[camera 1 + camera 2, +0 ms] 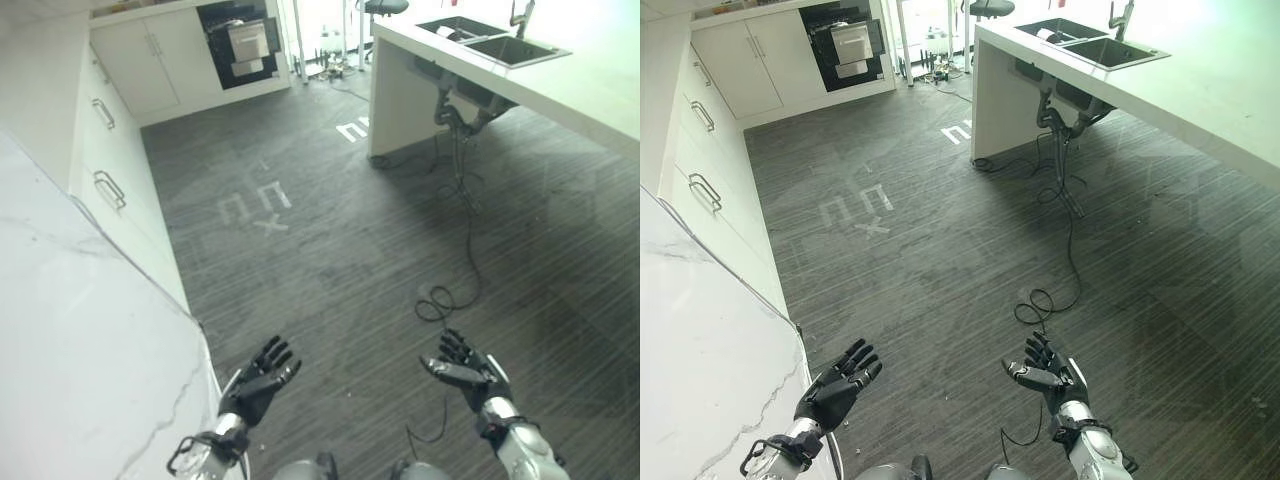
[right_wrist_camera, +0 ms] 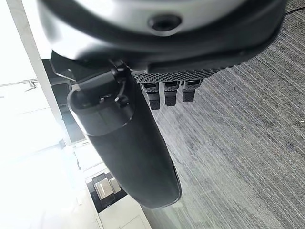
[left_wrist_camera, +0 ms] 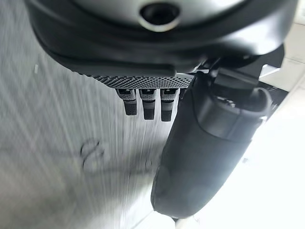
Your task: Place the dishes in the dishwasher.
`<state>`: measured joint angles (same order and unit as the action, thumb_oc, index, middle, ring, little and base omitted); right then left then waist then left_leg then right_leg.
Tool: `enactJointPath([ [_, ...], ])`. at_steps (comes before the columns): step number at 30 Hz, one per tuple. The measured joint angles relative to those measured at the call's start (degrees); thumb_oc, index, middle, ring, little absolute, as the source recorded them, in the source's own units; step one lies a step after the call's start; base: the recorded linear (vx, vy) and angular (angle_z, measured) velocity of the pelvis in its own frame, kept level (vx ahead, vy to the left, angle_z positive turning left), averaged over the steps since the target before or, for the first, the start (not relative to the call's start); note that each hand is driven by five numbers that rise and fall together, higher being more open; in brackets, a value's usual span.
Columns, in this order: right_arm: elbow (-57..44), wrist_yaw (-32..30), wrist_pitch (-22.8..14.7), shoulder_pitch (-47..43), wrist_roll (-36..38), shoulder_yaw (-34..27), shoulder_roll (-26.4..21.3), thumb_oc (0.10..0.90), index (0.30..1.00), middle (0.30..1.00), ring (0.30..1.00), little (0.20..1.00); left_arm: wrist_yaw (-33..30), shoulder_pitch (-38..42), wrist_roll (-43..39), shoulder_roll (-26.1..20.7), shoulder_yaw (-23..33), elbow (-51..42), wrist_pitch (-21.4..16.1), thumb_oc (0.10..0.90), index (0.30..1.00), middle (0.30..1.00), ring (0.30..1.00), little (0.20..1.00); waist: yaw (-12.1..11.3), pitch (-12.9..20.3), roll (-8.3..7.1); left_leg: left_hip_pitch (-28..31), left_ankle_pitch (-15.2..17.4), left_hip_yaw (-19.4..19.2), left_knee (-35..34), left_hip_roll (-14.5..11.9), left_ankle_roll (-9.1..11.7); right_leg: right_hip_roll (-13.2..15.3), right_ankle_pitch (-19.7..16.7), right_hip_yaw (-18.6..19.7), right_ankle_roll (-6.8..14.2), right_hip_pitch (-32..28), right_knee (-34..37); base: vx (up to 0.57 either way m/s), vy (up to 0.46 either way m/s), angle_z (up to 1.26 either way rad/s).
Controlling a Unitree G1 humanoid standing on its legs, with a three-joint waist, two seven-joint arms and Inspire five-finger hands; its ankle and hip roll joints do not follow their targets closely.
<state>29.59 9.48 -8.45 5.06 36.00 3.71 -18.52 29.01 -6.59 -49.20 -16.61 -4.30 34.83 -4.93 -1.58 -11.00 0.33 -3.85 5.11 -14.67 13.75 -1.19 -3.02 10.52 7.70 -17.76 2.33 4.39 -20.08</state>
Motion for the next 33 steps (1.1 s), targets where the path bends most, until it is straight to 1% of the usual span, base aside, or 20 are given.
enactJointPath([
  [2,0.0,0.0,0.0,0.0,0.0,0.0,0.0,0.800,0.900,0.900,0.900,0.900,0.4,0.0,0.1,0.0,-0.1,0.0,0.3,0.800,0.900,0.900,0.900,0.900,0.1,0.0,-0.12,0.1,0.1,-0.5,0.1,0.0,-0.1,0.0,-0.3,0.4,0.2,0.1,0.2,0.00,0.035,-0.11],
  [5,0.0,0.0,0.0,0.0,0.0,0.0,0.0,0.800,0.900,0.900,0.900,0.900,0.4,0.0,-0.4,-0.1,0.1,0.0,0.7,0.800,0.900,0.900,0.900,0.900,1.2,0.0,-0.30,0.2,0.2,-1.0,0.2,-0.1,-0.3,-0.3,-1.0,1.0,0.4,0.1,1.2,0.00,0.030,-0.10],
  [7,0.0,0.0,0.0,0.1,0.1,0.0,0.0,0.800,0.900,0.900,0.900,0.900,0.1,0.1,-2.3,-0.1,0.2,0.0,1.1,0.800,0.900,0.900,0.900,0.900,1.3,0.0,-0.49,0.5,0.3,-1.9,0.2,-0.4,-0.4,-0.6,-1.2,1.7,0.5,0.2,1.8,0.00,0.034,-0.24],
  [9,0.2,0.1,0.1,0.2,0.2,0.1,0.3,0.800,0.900,0.900,0.900,0.900,-0.9,0.3,-2.0,-0.1,0.4,0.0,1.1,0.800,0.900,0.900,0.900,0.900,1.5,0.1,-0.89,0.9,0.3,-2.6,0.2,-0.6,-0.4,-0.9,-1.7,2.3,0.5,0.0,2.1,-0.01,0.053,-0.22],
  [11,0.4,0.4,0.1,0.6,0.0,0.0,0.3,0.800,0.900,0.900,0.900,0.900,-2.2,0.6,0.2,-0.1,0.4,0.0,1.0,0.800,0.900,0.900,0.900,0.900,1.4,0.1,-0.95,0.9,0.3,-2.6,0.3,-0.7,-0.4,-0.9,-2.0,2.4,0.7,0.0,2.1,-0.01,0.047,-0.02],
  [14,0.4,1.3,0.2,1.2,-0.4,0.7,0.2,0.800,0.900,0.900,0.900,0.900,-4.2,0.7,7.3,-0.6,-0.1,0.1,0.6,0.800,0.900,0.900,0.900,0.900,1.4,0.1,-0.88,0.7,0.5,-2.5,0.6,-0.7,-0.4,-0.9,-2.4,2.4,0.5,-0.4,2.2,-0.01,0.088,0.02],
  [16,0.4,1.6,0.2,1.2,-0.4,1.8,0.2,0.800,0.900,0.900,0.900,0.900,-5.7,0.7,11.7,-0.9,-1.0,0.1,0.0,0.800,0.900,0.900,0.900,0.900,1.4,0.1,-0.64,0.6,1.1,-2.4,1.2,-0.7,-0.3,-0.9,-2.3,2.4,0.5,-0.5,2.3,-0.01,0.108,0.02],
  [18,0.4,2.1,0.3,1.2,-0.4,2.5,0.3,0.800,0.900,0.900,0.900,0.900,-6.9,0.7,14.3,-1.1,-1.3,0.1,-0.5,0.800,0.900,0.900,0.900,0.900,1.4,0.1,-0.13,0.0,1.5,-2.3,2.0,-0.8,-0.5,-0.9,-2.4,2.4,0.6,-0.4,2.6,-0.01,0.109,0.02],
  [21,0.4,1.9,0.3,1.2,-0.4,2.5,0.4,0.800,0.900,0.900,0.900,0.900,-9.1,0.7,15.9,-2.0,-1.5,0.1,-1.6,0.800,0.900,0.900,0.900,0.900,1.4,0.2,0.70,-0.2,2.1,-2.4,2.8,-0.5,-1.1,-0.7,-2.9,2.6,1.0,-0.7,3.4,-0.03,0.127,-0.01],
  [23,0.4,1.7,0.3,1.2,-0.4,2.4,0.4,0.800,0.900,0.900,0.900,0.900,-10.6,0.7,16.0,-2.6,-1.0,0.0,-1.9,0.800,0.900,0.900,0.900,0.900,1.4,0.2,0.92,-0.2,2.4,-2.5,3.1,-0.4,-1.5,-0.7,-3.4,2.7,1.5,-1.0,3.7,-0.02,0.156,0.01],
  [24,0.3,1.2,0.3,1.2,-0.4,2.2,0.4,0.800,0.900,0.900,0.900,0.900,-11.3,0.8,16.0,-2.8,-0.5,0.0,-2.1,0.800,0.900,0.900,0.900,0.900,1.5,0.4,1.16,-1.0,2.9,-2.3,3.9,-0.3,-2.1,-0.7,-4.5,2.6,1.6,-1.3,4.4,-0.05,0.223,0.11],
  [25,0.3,0.4,0.3,1.2,-0.4,2.1,0.5,0.800,0.900,0.900,0.900,0.900,-11.3,0.7,16.2,-2.8,-0.5,0.0,-2.5,0.800,0.900,0.900,0.900,0.900,1.8,0.4,1.67,-2.1,4.0,-1.9,5.9,-0.5,-2.7,-1.2,-6.0,1.8,2.8,-1.6,4.5,-0.06,0.236,0.09],
  [26,0.3,0.2,0.3,1.2,-0.4,2.2,0.5,0.800,0.900,0.900,0.900,0.900,-11.4,0.8,16.3,-2.8,-0.5,0.0,-2.6,0.800,0.900,0.900,0.900,0.900,1.8,0.3,1.73,-2.4,4.5,-2.2,6.6,-0.7,-3.4,-0.9,-6.4,1.6,3.1,-0.7,2.9,-0.08,0.171,0.01],
  [27,0.1,0.1,0.3,1.1,-0.4,2.2,0.6,0.800,0.900,0.900,0.900,0.900,-11.6,0.8,16.4,-2.7,-0.5,0.0,-2.7,0.800,0.900,0.900,0.900,0.900,1.7,0.3,1.95,-2.8,4.7,-2.4,7.2,-0.9,-3.3,-0.5,-6.9,0.6,3.5,0.8,0.5,-0.02,0.119,-0.46],
  [28,-0.2,0.3,0.2,0.1,-0.4,2.4,0.8,0.800,0.900,0.900,0.900,0.900,-12.7,0.5,16.4,-2.8,-0.4,0.0,-3.0,0.800,0.900,0.900,0.900,0.900,1.2,-0.3,2.48,-3.2,5.7,-4.6,7.7,-1.9,-4.7,2.7,-9.8,-4.7,4.1,5.7,-6.8,0.02,0.062,-0.64],
  [29,-0.5,0.3,0.2,-0.1,-0.5,2.4,0.7,0.800,0.900,0.900,0.900,0.900,-13.1,0.2,16.4,-2.7,-0.4,0.0,-3.0,0.800,0.900,0.900,0.900,0.900,1.3,-0.6,2.61,-3.1,5.9,-6.0,7.4,-1.6,-4.8,5.3,-8.8,-8.0,6.1,8.4,-11.0,0.11,-0.026,-0.73],
  [30,-0.6,0.3,0.2,-0.2,-0.5,2.4,0.7,0.800,0.900,0.900,0.900,0.900,-13.3,0.1,16.4,-2.7,-0.3,-0.1,-3.1,0.800,0.900,0.900,0.900,0.900,1.3,-0.7,2.74,-3.2,6.0,-6.7,7.2,-1.6,-4.9,5.8,-8.1,-8.6,7.1,9.4,-12.4,0.13,-0.076,-0.41],
  [31,-0.9,0.4,0.2,-0.2,-0.5,2.3,0.6,0.800,0.900,0.900,0.900,0.900,-13.4,0.2,16.4,-2.7,-0.1,-0.2,-3.1,0.800,0.900,0.900,0.900,0.900,1.4,-1.5,3.24,-3.1,6.0,-6.8,6.6,-1.4,-4.8,5.7,-7.5,-9.3,8.0,9.5,-12.2,0.21,-0.159,-0.24],
  [32,-0.9,0.8,0.1,0.1,-0.6,2.2,0.6,0.800,0.900,0.900,0.900,0.900,-13.4,0.2,16.4,-2.7,0.0,-0.8,-3.1,0.800,0.900,0.900,0.900,0.900,1.8,-2.1,3.36,-2.6,5.1,-6.2,4.2,-0.4,-3.4,3.9,-7.0,-8.3,8.5,9.2,-8.8,0.21,-0.169,-0.10],
  [33,-0.9,1.2,0.0,0.6,-0.6,2.3,0.8,0.800,0.900,0.900,0.900,0.900,-13.3,0.3,16.4,-2.6,0.0,-1.1,-3.2,0.800,0.900,0.900,0.900,0.900,2.2,-2.6,2.80,-1.7,4.2,-6.1,1.3,1.0,-0.8,2.9,-7.0,-6.7,8.4,8.1,-2.6,0.25,-0.201,0.11],
])
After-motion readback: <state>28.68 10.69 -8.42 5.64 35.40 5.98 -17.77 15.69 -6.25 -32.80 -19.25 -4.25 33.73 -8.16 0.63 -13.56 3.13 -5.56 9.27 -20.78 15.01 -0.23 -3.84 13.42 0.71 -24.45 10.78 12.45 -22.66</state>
